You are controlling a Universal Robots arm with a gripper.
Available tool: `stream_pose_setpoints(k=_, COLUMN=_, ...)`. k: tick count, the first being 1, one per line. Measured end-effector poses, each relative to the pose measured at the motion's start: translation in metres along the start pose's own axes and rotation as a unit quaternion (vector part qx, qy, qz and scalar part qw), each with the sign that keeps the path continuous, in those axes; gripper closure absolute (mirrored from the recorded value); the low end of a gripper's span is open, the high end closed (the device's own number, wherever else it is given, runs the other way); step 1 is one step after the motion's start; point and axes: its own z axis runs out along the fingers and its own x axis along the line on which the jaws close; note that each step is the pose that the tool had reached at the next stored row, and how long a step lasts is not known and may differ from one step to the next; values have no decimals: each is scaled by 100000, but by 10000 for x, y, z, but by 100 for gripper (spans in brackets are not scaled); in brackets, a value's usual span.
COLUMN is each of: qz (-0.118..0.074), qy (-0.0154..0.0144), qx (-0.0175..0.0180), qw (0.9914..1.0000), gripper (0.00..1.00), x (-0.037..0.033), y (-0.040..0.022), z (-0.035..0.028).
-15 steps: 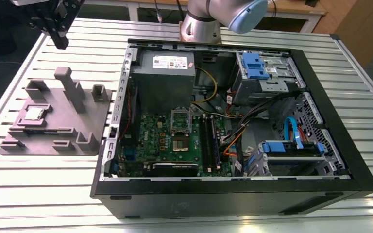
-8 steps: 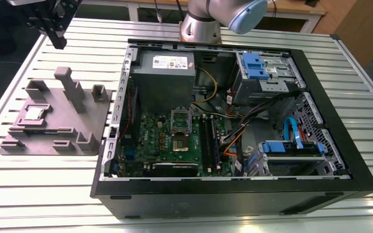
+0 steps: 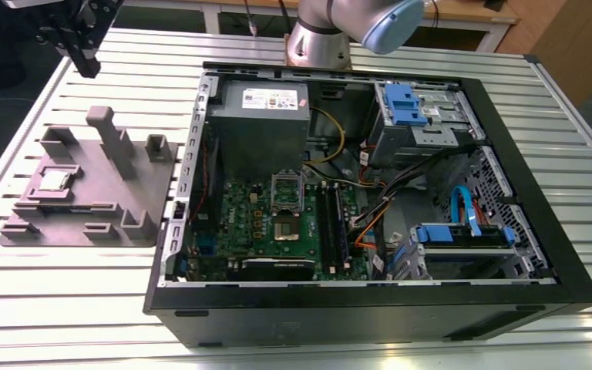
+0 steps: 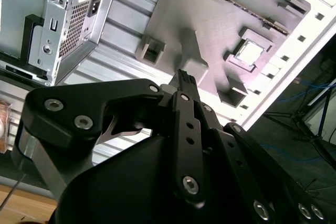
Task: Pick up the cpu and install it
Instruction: 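Reach for the cpu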
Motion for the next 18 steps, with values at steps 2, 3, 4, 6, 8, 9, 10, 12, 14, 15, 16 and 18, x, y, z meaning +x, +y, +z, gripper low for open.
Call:
stream_pose_setpoints(k=2, qz=-1, qy=2, qx=2, qw=100000, gripper=90, x=19, y=-2, z=-1)
stream_pose_setpoints(k=3, qz=-2, qy=-1, qx=1, qw=100000, gripper=90, x=29, y=-2, z=-1)
stream_pose_setpoints(k=4, qz=-1, qy=0, qx=0, qw=100000, gripper=90, x=40, y=-3, z=-1)
stream_pose_setpoints(k=6, qz=1, qy=3, qx=2, qw=100000, gripper=90, x=56, y=-4, z=-1)
stream_pose_setpoints(k=8, qz=-1, qy=-3, qx=0, qw=100000, gripper=90, x=66, y=-5, z=-1)
stream_pose_setpoints(k=9, qz=-3, qy=-3, qx=-1, qw=100000, gripper=90, x=71, y=-6, z=0)
stream_pose_setpoints(k=10, qz=2, qy=-4, qx=-1, qw=100000, gripper=90, x=77, y=-6, z=0)
stream_pose_setpoints(k=12, qz=2, qy=-1, qx=0, qw=100000, gripper=90, x=90, y=-7, z=0)
stream_pose_setpoints(k=14, qz=0, qy=-2, qx=-2, qw=100000, gripper=90, x=101, y=-8, z=0)
stream_pose_setpoints(k=15, qz=0, qy=-1, qx=1, qw=100000, gripper=90, x=106, y=-8, z=0)
stream_pose_setpoints(k=16, qz=-1, qy=1, qx=2, qw=100000, gripper=90, x=111, y=-9, z=0)
stream_pose_setpoints(k=18, qz=-1, qy=3, qx=1, qw=100000, gripper=90, x=121, y=-9, z=0)
